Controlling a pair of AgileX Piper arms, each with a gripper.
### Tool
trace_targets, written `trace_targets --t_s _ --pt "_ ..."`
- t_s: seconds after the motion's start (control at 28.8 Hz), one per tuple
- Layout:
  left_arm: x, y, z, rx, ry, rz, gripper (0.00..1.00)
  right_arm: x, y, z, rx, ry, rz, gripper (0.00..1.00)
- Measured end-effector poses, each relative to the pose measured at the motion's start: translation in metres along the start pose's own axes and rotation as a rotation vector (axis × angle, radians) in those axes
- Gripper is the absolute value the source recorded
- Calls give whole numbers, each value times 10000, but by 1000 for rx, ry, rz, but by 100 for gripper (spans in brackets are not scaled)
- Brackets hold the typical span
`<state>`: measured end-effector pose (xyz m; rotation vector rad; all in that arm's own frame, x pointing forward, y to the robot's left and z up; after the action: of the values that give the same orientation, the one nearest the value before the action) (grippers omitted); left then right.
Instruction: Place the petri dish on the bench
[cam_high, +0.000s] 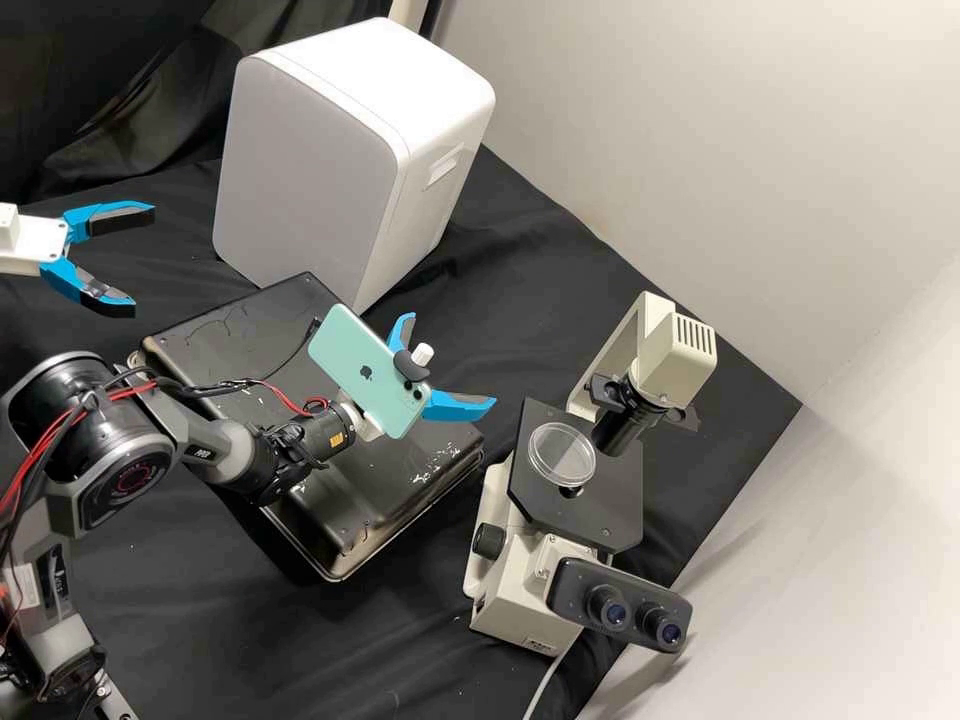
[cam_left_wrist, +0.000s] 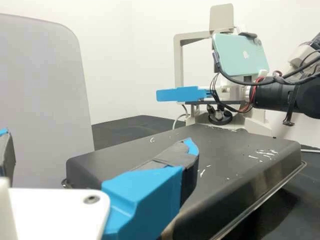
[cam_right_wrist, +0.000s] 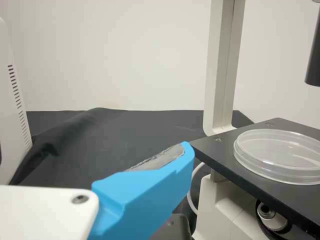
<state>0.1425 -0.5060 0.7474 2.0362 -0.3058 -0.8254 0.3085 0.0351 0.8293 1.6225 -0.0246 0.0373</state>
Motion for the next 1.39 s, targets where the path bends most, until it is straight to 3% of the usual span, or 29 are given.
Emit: trace_targets --t_s 0.49,0.63,0.8,1.04,1.39 --pt "3 -2 16 -3 -7 0 100 0 15 14 0 -3 4 100" --pt "3 -2 16 -3 -7 0 100 -1 78 71 5 -18 21 100" --pt "3 -2 13 -3 -6 0 100 -12 195 171 36 -36 51 100" --pt "0 0 0 1 -1 -1 100 -54 331 295 56 -44 88 100" --pt "-2 1 -9 3 3 0 100 -55 444 453 76 -78 126 100"
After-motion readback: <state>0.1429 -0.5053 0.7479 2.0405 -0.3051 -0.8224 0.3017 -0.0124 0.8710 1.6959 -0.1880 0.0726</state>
